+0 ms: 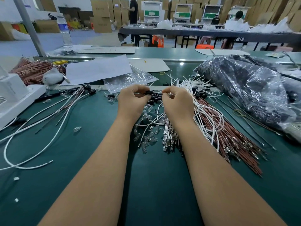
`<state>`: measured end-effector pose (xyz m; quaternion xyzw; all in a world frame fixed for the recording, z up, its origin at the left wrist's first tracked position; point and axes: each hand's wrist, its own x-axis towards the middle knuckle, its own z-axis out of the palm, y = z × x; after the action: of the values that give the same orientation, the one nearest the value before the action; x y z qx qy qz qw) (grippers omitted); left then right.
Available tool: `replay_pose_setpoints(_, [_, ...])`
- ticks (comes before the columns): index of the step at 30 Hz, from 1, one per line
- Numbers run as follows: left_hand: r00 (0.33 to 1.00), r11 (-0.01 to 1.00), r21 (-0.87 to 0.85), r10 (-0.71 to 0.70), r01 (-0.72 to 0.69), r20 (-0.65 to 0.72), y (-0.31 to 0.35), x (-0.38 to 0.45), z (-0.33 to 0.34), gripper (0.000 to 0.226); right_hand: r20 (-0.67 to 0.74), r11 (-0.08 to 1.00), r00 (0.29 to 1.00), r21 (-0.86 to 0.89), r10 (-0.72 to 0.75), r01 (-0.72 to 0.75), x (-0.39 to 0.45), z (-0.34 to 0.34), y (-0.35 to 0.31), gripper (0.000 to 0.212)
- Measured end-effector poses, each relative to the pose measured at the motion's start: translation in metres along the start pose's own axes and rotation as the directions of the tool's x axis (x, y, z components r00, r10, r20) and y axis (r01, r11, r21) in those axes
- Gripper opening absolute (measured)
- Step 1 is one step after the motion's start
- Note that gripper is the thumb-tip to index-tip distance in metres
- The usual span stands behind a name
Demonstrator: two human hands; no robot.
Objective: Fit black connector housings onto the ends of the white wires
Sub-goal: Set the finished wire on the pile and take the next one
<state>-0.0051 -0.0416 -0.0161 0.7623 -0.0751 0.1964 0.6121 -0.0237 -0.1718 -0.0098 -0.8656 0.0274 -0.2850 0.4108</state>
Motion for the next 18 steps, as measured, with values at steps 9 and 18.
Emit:
replay_pose_setpoints(9, [0.995,0.987,-0.126,-0.099,0.102,0.029,0.0012,-0.0008,-0.0011,0.021,0.054,0.993,0.998,0.111,0.023,-0.029,-0.0007,-0.002,-0.0004,0.02])
replay_pose_setpoints(18, [0.978,0.887,-0.417,-0.157,0.2,0.136,0.0022,0.0007,-0.0046,0.03,0.055,0.98,0.998,0.197,0.025,-0.035,0.0007,-0.001,0.0032,0.018])
